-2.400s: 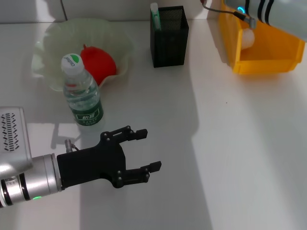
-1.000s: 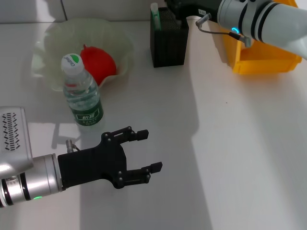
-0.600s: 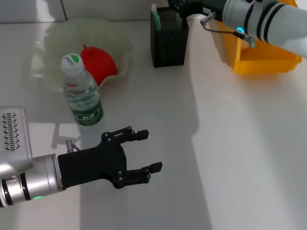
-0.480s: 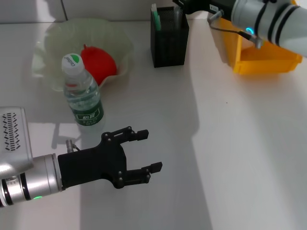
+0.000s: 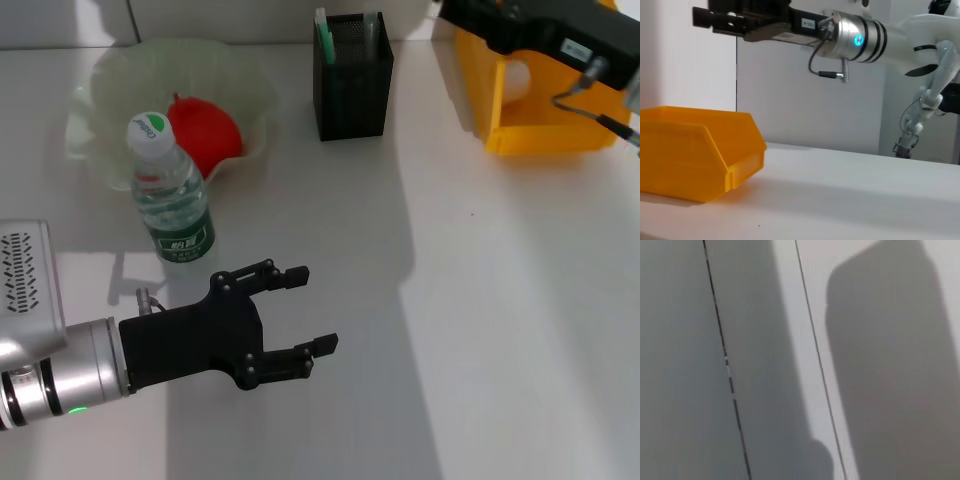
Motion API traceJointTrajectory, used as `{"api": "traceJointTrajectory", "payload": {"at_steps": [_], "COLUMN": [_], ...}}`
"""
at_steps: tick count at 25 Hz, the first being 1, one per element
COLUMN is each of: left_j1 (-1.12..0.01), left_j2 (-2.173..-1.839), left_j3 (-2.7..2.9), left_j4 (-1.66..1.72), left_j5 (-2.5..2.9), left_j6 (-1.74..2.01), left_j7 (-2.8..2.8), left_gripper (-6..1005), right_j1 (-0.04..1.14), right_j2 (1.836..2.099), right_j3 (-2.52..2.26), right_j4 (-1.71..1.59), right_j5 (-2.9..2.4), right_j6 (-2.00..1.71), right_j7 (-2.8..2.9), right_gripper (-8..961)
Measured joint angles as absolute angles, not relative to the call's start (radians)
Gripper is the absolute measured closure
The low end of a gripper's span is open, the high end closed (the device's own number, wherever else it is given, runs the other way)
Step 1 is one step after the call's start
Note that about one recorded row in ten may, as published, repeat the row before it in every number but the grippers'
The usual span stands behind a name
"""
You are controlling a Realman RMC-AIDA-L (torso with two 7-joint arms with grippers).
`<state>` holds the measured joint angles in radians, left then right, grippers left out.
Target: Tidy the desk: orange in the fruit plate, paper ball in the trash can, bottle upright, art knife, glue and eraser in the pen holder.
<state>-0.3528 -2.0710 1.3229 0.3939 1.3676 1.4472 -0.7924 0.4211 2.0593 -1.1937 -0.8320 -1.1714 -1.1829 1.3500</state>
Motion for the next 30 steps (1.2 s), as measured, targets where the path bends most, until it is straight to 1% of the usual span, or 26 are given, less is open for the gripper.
{"api": "traceJointTrajectory", "payload": {"at_steps": [1,2,4,6,7,12,15,16,18,24,30], "left_j1": [-0.353,-0.352,-0.350,-0.347,-0.346,-0.339,-0.332,-0.332,-0.319,-0.308,-0.308], "left_j2": [-2.071,-2.071,-2.070,-2.070,-2.070,-2.063,-2.057,-2.057,-2.046,-2.038,-2.038], "left_j3": [1.323,1.322,1.321,1.320,1.320,1.307,1.272,1.272,1.232,1.210,1.209], "left_j4": [0.395,0.395,0.395,0.396,0.396,0.398,0.399,0.399,0.399,0.398,0.397], "left_j5": [1.368,1.369,1.369,1.369,1.369,1.368,1.369,1.369,1.371,1.371,1.371], "left_j6": [1.448,1.448,1.449,1.449,1.449,1.488,1.518,1.518,1.559,1.585,1.586], "left_j7": [-0.794,-0.796,-0.797,-0.797,-0.798,-0.803,-0.803,-0.803,-0.803,-0.828,-0.837], "left_gripper": [199,199,199,199,199,199,199,199,199,199,199], "right_j1": [0.409,0.392,0.384,0.368,0.351,0.321,0.309,0.309,0.300,0.284,0.283], "right_j2": [2.056,2.056,2.057,2.061,2.067,2.078,2.080,2.080,2.081,2.080,2.080], "right_j3": [-1.160,-1.101,-1.075,-1.039,-1.021,-1.005,-1.004,-1.004,-1.003,-1.002,-0.990], "right_j4": [-0.836,-0.841,-0.844,-0.855,-0.864,-0.860,-0.849,-0.849,-0.832,-0.826,-0.824], "right_j5": [-1.219,-1.324,-1.382,-1.488,-1.590,-1.739,-1.775,-1.775,-1.785,-1.788,-1.799], "right_j6": [-1.232,-1.338,-1.392,-1.483,-1.556,-1.641,-1.667,-1.667,-1.690,-1.706,-1.706], "right_j7": [1.380,1.415,1.422,1.424,1.412,1.371,1.354,1.354,1.330,1.322,1.321], "right_gripper": [436,364,220,203,195,152,127,127,126,127,126]}}
